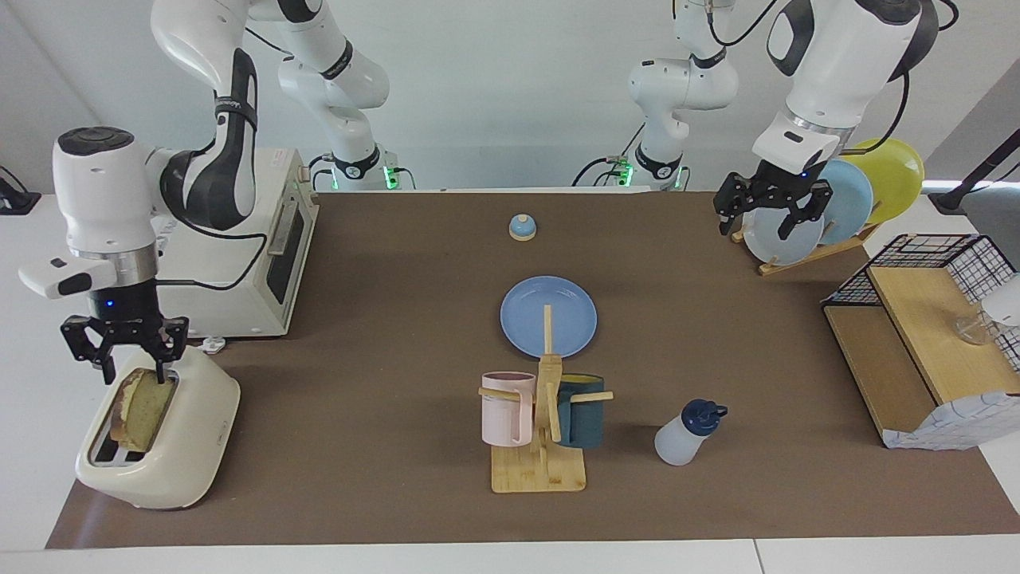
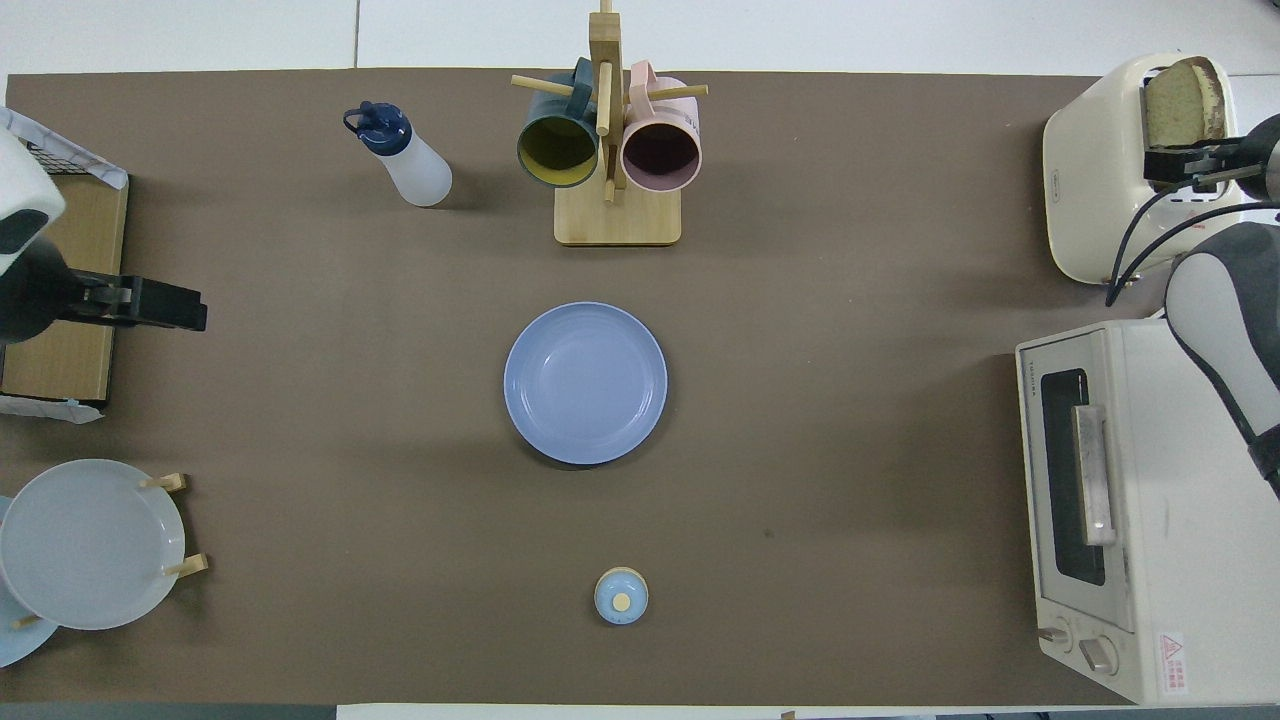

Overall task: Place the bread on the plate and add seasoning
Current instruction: 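Carry the bread to the blue plate while the left gripper reaches the bottle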

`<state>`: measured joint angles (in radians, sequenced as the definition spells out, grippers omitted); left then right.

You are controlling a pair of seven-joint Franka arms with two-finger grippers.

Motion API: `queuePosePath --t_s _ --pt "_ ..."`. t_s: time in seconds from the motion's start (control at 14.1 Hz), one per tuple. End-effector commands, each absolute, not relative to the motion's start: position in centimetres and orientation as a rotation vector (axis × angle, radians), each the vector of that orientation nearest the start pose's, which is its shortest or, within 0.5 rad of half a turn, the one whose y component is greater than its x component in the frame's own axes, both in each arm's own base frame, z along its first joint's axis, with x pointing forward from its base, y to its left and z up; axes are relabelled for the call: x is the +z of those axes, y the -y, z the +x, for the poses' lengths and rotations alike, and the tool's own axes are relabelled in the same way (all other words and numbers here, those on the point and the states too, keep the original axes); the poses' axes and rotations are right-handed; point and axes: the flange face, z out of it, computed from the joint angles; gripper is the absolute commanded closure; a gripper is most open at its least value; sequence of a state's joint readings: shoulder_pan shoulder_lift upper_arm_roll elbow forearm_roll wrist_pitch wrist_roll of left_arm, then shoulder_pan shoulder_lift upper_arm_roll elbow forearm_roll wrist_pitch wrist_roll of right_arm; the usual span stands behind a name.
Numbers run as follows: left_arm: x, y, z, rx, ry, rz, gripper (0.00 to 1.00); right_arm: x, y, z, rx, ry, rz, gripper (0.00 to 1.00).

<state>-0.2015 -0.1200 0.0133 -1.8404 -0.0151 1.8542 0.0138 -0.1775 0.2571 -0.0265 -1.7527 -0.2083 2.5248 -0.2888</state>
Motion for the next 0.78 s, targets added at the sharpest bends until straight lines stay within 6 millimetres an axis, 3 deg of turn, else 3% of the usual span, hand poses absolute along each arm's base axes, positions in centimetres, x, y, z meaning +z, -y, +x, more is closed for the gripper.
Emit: queuePosePath --t_s 0.0,0.14,0.35,0.57,0.71 --pt "55.5 11.9 49.9 -0.366 -0.340 -3.150 0.00 48.8 12.9 66.5 -0.751 0.514 -3.361 1.00" --pt "53.5 14.5 50.0 -0.460 -0.310 -3.164 0.00 49.6 12.6 66.8 -0.708 0.518 -3.374 1.00" --pt "49.8 16.3 50.8 -0.632 -0.296 -3.166 0.00 50.9 12.2 67.3 -0.657 0.531 -3.394 1.00" --pt "46.8 16.9 52.9 -0.743 -0.284 -3.154 0.00 55.4 9.3 67.4 -0.504 0.575 -3.439 1.00" --pt "43.1 17.1 54.0 -0.842 -0.206 -3.158 0.00 57.8 5.5 66.5 -0.444 0.631 -3.426 1.00"
